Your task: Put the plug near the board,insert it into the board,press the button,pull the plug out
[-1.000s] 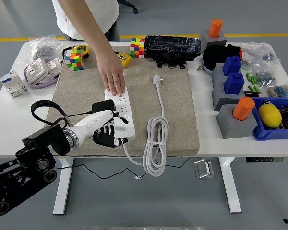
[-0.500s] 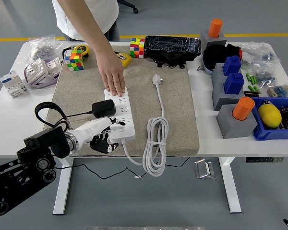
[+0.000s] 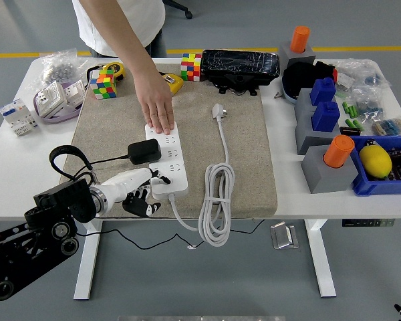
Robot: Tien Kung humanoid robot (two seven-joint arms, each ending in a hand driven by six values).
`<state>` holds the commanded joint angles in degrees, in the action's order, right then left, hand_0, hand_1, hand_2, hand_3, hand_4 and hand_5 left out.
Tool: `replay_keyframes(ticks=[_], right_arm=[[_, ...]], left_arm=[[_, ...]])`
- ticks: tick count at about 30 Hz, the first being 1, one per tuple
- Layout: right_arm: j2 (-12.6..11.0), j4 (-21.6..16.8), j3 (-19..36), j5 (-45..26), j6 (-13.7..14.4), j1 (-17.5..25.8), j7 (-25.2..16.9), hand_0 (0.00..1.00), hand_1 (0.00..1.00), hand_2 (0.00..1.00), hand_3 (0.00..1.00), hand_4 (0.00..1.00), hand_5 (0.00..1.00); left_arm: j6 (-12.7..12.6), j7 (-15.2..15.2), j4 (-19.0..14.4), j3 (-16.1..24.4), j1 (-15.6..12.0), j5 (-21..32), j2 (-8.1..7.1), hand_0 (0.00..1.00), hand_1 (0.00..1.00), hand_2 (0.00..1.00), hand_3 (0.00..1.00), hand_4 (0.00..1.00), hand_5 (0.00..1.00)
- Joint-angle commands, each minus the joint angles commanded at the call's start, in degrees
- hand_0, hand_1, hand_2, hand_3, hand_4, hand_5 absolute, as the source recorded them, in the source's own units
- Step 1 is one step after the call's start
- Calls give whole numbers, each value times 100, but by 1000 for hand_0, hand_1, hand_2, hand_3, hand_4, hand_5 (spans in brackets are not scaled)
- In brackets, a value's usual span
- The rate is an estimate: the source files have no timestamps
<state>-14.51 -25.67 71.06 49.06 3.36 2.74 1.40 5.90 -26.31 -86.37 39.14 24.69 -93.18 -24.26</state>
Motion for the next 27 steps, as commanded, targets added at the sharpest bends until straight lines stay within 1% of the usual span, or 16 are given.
replay_keyframes(ticks=[2, 8, 13, 18, 21, 25, 26, 27], right_arm=[[1, 4, -3, -3, 1, 4, 0, 579, 660, 624, 558, 954, 568], [1, -1, -6, -3, -1, 3, 0, 582, 660, 624, 558, 954, 567], [4, -1, 1, -4, -3, 0, 0, 582, 660, 623, 558, 954, 567], [-1, -1, -5, -6, -3, 1, 0, 582, 660, 623, 558, 954, 567], [-1, -5, -1, -5, -3, 4, -1, 582, 660, 624, 557, 955, 568], [-2, 7, -12, -6, -3, 11, 2, 582, 660, 624, 557, 955, 568], [-2, 6, -14, -7, -3, 13, 1, 582, 660, 623, 557, 955, 569], [-1, 4, -17, -6, -4, 12, 1, 582, 660, 623, 557, 955, 569]], left_arm=[[2, 3, 6, -3, -2, 7, 0, 76, 76, 138, 753, 655, 2], [-24, 37, 58, -47, 18, 34, 19, 74, 75, 137, 757, 664, 2], [-88, 107, 76, -41, 63, 48, 58, 73, 75, 136, 764, 659, 2], [-113, 149, 75, -12, 82, 58, 58, 73, 75, 136, 764, 659, 2], [-102, 168, -23, 70, 59, 127, 28, 73, 75, 136, 755, 658, 2], [-175, 286, -123, 164, 44, 273, 9, 73, 75, 136, 755, 658, 2], [-207, 337, -122, 181, 40, 346, 10, 76, 72, 137, 649, 745, 52], [-272, 422, -111, 194, 37, 420, 13, 76, 72, 137, 649, 745, 52]])
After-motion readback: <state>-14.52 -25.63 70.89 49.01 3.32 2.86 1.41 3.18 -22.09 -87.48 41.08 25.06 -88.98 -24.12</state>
